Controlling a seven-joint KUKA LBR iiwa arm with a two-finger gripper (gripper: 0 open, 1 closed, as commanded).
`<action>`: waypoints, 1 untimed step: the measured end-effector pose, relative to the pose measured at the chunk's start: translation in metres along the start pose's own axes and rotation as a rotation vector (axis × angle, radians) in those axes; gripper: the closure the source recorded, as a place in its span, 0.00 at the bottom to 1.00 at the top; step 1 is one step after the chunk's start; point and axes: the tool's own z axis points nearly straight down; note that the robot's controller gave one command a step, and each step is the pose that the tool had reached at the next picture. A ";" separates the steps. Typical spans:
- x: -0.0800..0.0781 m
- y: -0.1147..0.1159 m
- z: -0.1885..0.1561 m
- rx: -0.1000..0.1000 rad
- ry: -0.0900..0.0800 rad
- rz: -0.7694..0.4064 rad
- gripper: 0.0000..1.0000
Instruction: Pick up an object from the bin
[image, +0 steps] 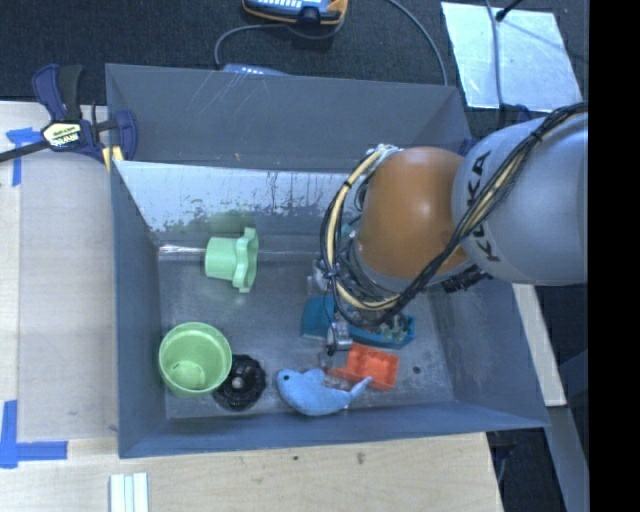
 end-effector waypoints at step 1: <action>-0.045 -0.032 0.016 -0.002 -0.003 0.003 0.00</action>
Offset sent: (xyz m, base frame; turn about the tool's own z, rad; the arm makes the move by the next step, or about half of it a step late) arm 0.0531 -0.1025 -0.0560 -0.2079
